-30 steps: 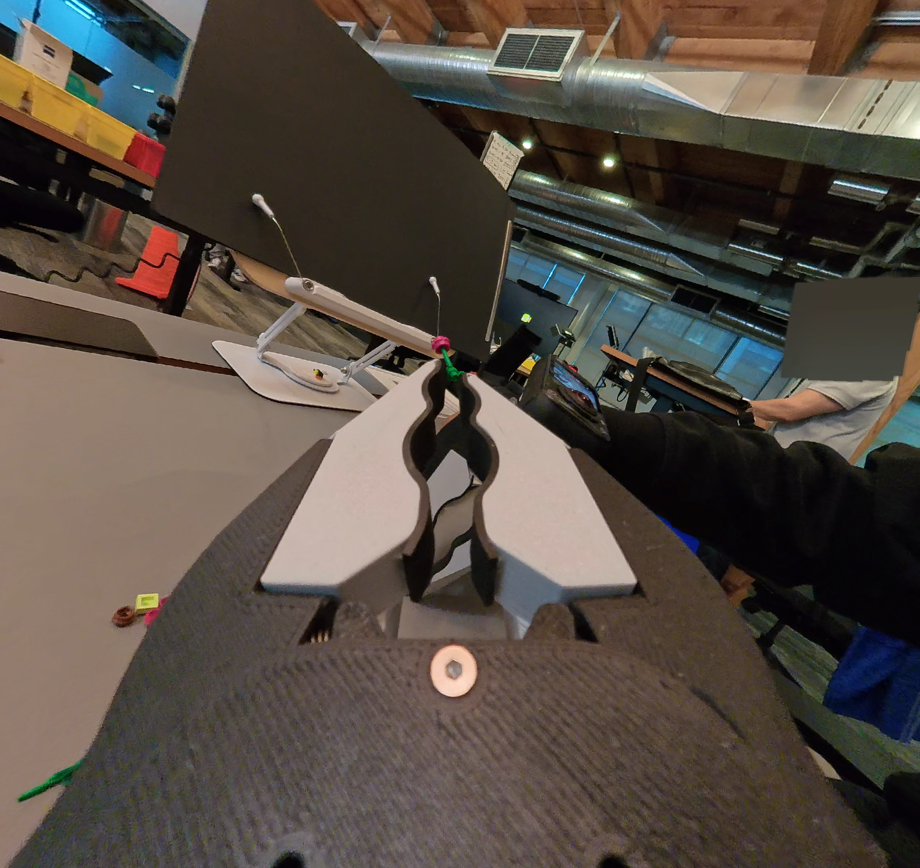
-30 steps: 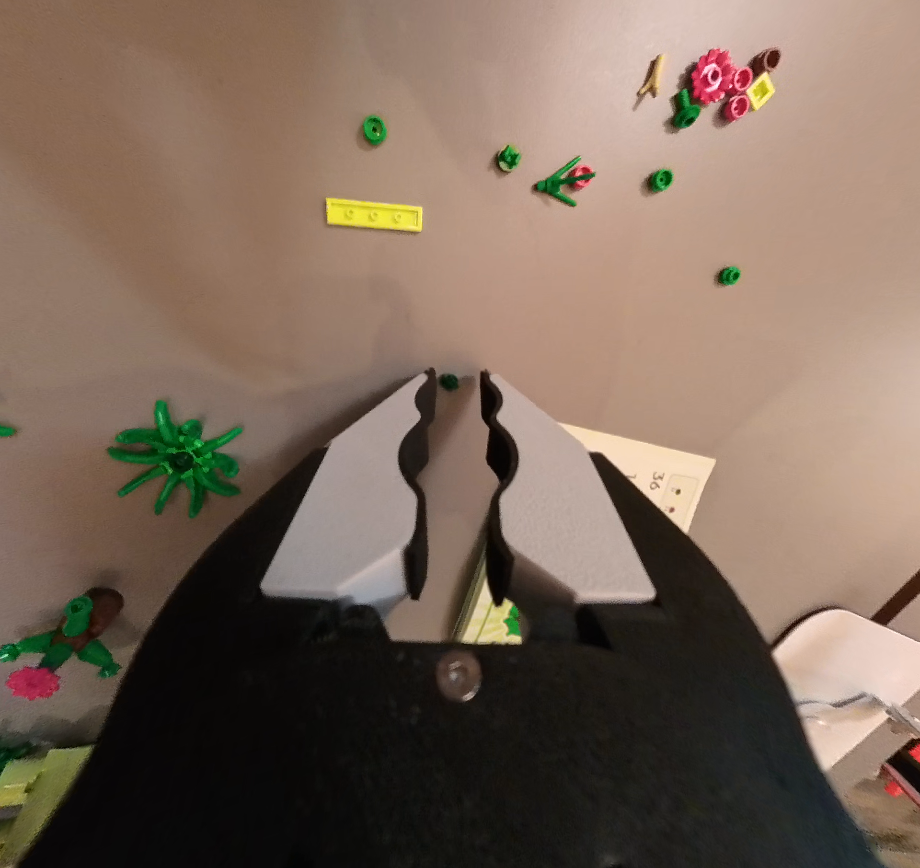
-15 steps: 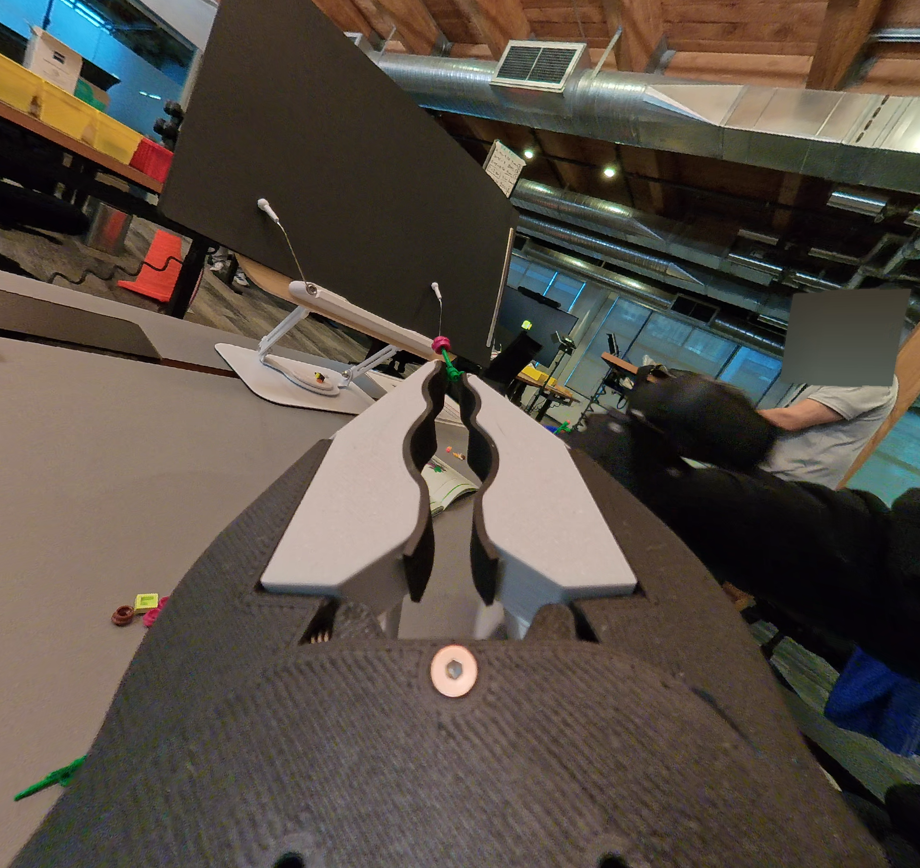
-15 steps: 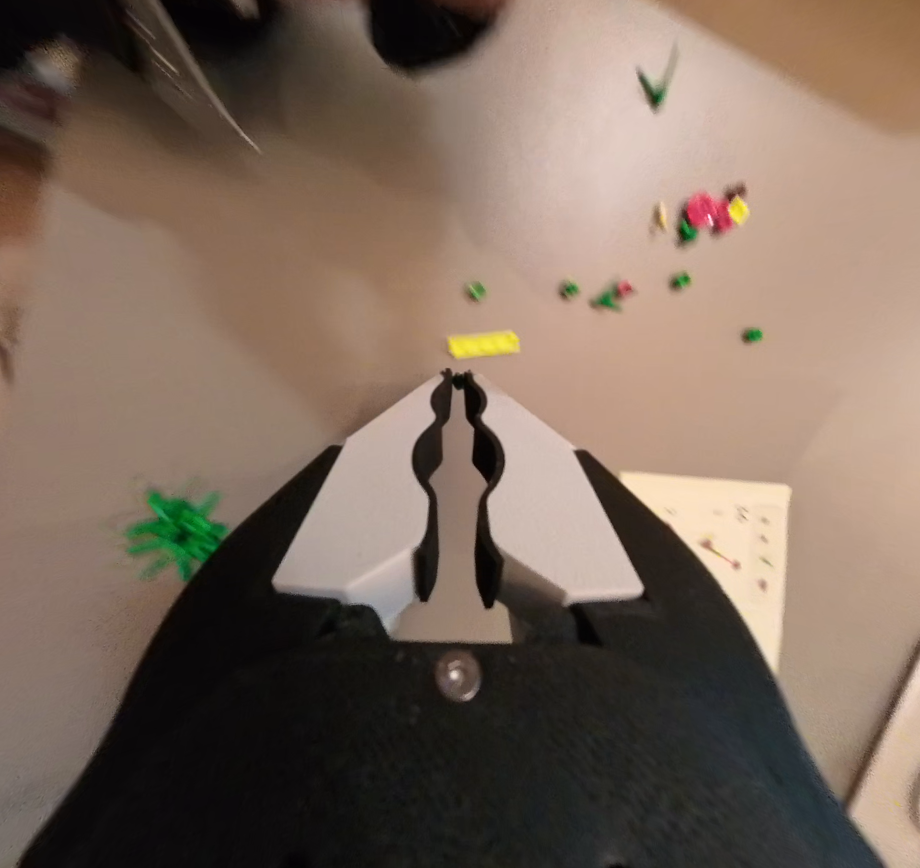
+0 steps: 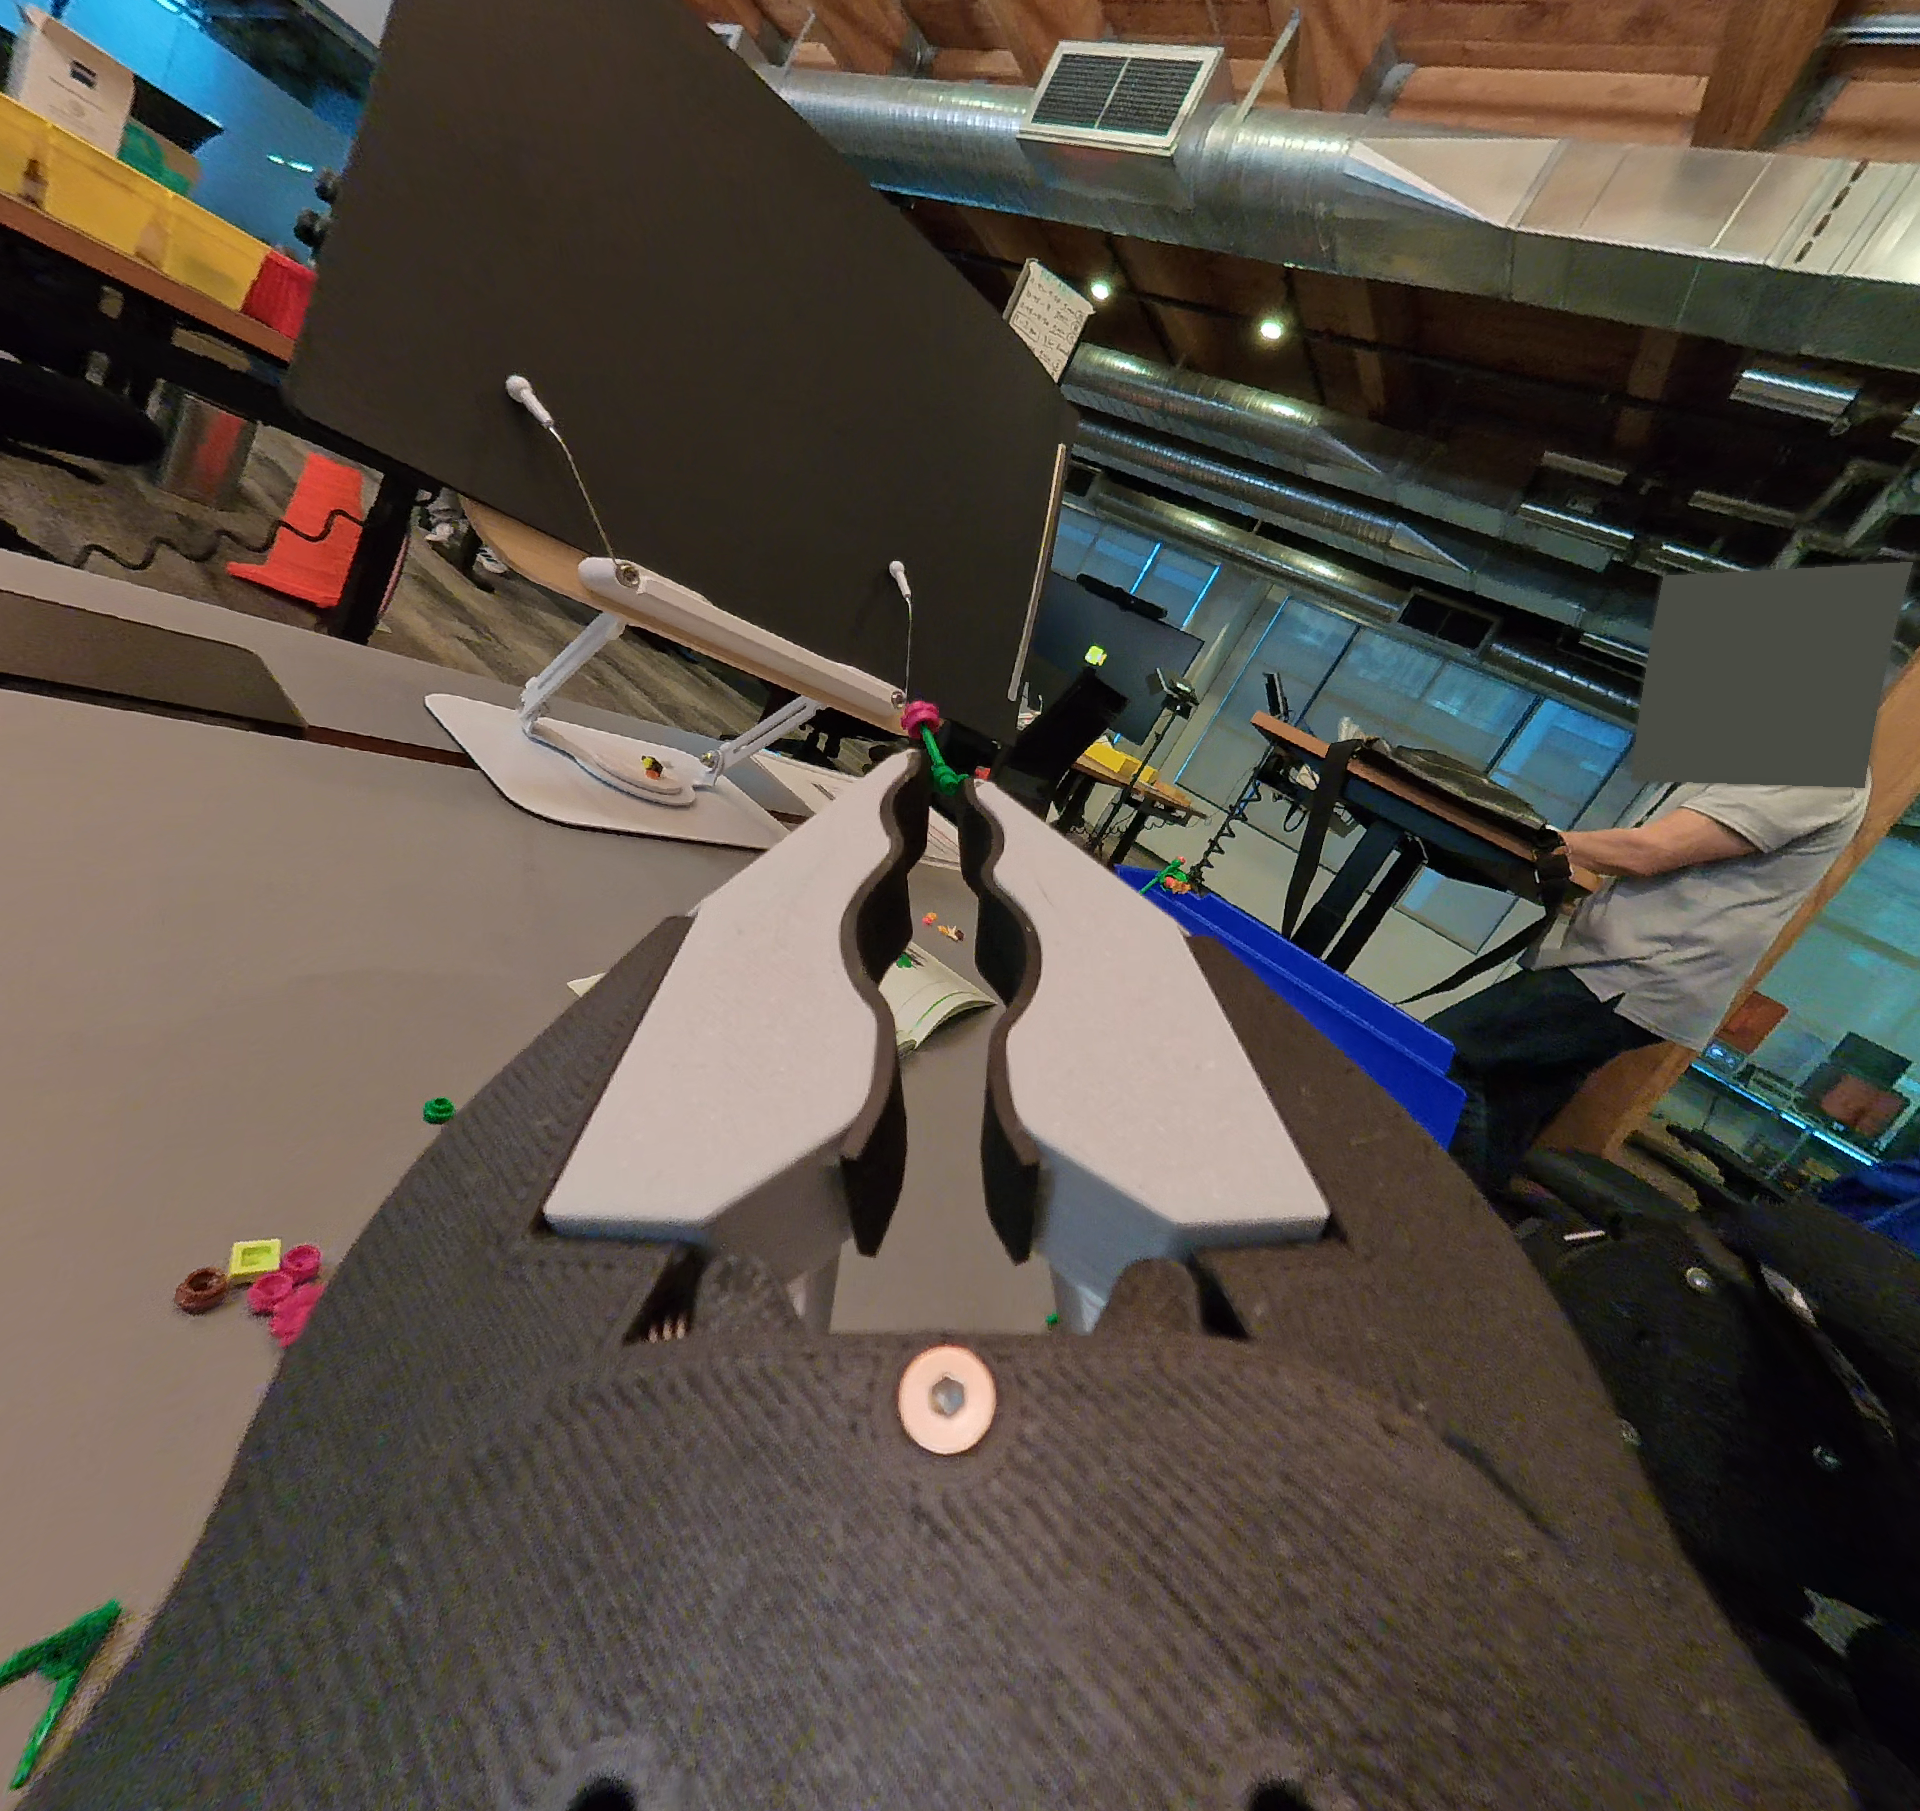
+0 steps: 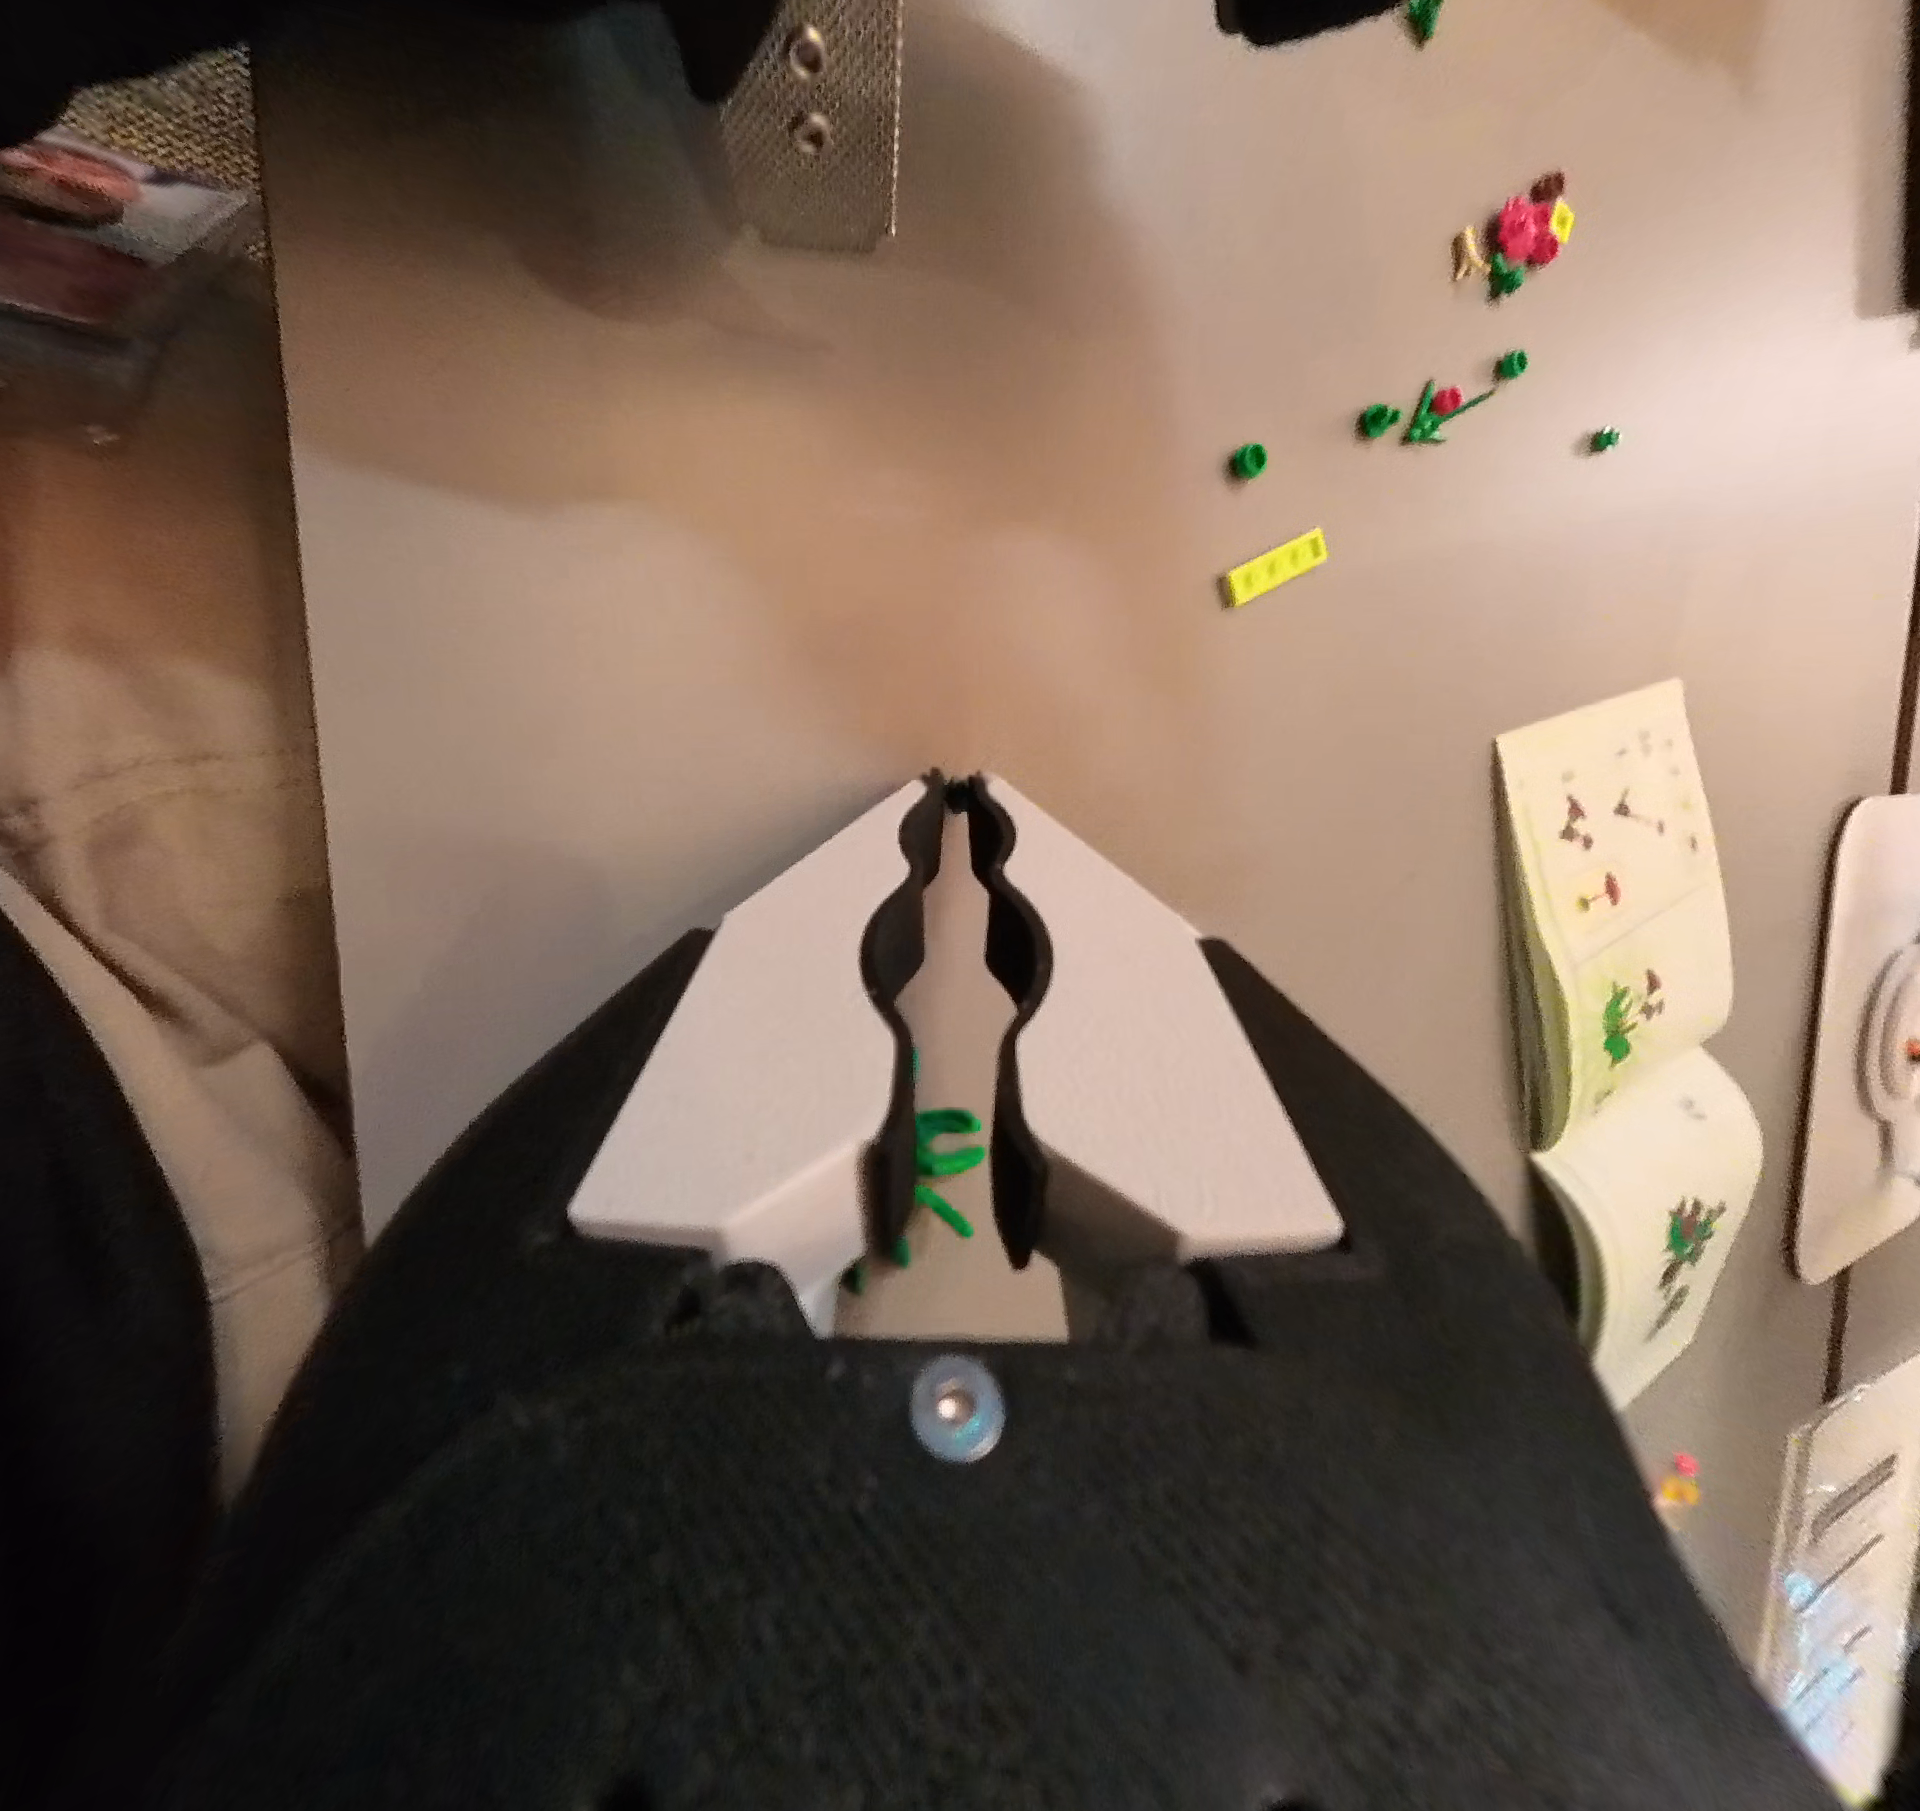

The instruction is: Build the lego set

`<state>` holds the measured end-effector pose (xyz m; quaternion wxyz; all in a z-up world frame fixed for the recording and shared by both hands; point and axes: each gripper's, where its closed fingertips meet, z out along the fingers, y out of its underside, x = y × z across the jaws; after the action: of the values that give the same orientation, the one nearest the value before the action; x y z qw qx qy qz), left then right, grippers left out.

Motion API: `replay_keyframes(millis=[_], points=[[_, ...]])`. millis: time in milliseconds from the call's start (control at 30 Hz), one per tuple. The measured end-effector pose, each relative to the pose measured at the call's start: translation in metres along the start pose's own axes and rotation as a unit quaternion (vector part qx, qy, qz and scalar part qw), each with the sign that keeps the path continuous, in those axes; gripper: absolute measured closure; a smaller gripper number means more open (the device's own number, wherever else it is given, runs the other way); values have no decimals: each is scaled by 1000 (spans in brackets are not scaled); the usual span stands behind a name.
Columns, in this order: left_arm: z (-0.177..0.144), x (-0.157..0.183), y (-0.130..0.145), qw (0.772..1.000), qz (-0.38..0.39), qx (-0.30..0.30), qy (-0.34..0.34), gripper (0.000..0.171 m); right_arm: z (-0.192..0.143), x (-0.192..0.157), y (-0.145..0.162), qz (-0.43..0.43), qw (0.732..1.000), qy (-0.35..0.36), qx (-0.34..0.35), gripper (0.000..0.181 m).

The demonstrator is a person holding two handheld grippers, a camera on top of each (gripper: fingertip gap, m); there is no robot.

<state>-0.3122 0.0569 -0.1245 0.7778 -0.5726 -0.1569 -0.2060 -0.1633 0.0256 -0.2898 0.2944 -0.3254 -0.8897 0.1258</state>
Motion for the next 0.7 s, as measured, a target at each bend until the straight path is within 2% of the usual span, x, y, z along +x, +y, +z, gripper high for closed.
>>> replay_keyframes(millis=[367, 600, 700], points=[[0, 2, 0, 1000, 2, 1, 1, 169, -10, -5, 6, 67, 998, -12, 16, 171], [0, 2, 0, 1000, 2, 1, 3, 169, -12, 2, 0, 174, 982, -59, 45, 164], [0, 2, -1, 1000, 1, 2, 2, 169, -26, 22, -5, 218, 971, -54, 83, 171]])
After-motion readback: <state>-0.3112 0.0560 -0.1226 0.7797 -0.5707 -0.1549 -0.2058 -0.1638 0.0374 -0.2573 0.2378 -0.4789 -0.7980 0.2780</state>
